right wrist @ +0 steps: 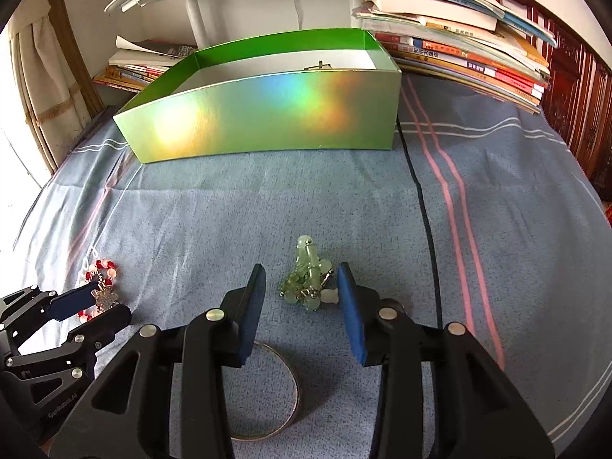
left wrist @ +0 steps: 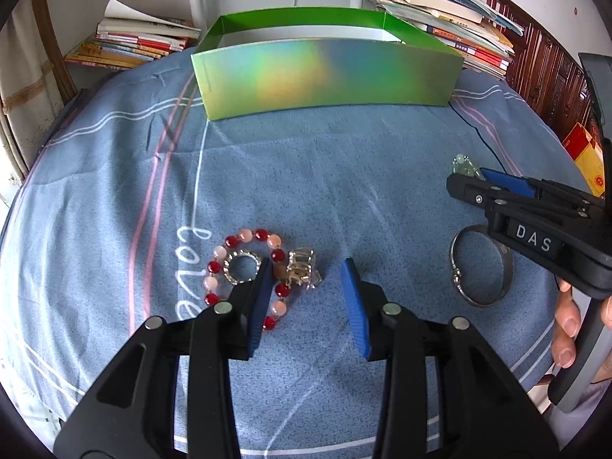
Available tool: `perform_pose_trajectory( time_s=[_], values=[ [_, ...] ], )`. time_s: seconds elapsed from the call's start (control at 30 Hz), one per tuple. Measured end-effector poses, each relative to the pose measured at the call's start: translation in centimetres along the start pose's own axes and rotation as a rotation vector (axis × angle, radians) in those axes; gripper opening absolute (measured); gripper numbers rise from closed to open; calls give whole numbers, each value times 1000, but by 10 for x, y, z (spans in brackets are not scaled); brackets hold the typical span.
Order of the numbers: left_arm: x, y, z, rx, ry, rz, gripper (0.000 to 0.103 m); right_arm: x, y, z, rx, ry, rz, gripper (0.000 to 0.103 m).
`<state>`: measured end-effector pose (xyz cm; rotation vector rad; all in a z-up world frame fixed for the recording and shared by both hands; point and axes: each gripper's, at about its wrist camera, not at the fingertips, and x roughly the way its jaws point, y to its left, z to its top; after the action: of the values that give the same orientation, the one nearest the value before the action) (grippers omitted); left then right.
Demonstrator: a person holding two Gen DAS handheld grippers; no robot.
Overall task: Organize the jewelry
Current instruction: 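Grasp the green jade pendant with the right tool while the left tool grasps the silver brooch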
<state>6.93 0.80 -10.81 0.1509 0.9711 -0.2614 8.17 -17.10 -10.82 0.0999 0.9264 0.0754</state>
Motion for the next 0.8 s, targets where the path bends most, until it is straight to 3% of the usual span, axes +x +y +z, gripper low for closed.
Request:
perform_pose_trajectory(
  time_s=[0.1, 0.13, 0.23, 0.4, 0.53, 0.8],
  values=[
    [0, 2, 0, -7, -1, -2, 29, 0, 0, 0, -4, -4, -3, 37],
    [0, 4, 0, -11, -2, -5, 25, 0, 0, 1, -6, -4, -2, 29],
    [-1, 7, 0, -19, -5, -21, 23, -1, 0, 0, -9, -3, 16, 23],
    [-3, 7, -1, -23, -11, -20, 21, -3, 2, -1, -11, -4, 31, 21],
    [-8, 6, 1, -23, -20, -12, 21, -12, 0, 1, -6, -25, 41, 12],
    [-20, 4, 2, -17, -49, -14, 21, -25, -5, 4, 10, -51, 56, 12]
  ],
)
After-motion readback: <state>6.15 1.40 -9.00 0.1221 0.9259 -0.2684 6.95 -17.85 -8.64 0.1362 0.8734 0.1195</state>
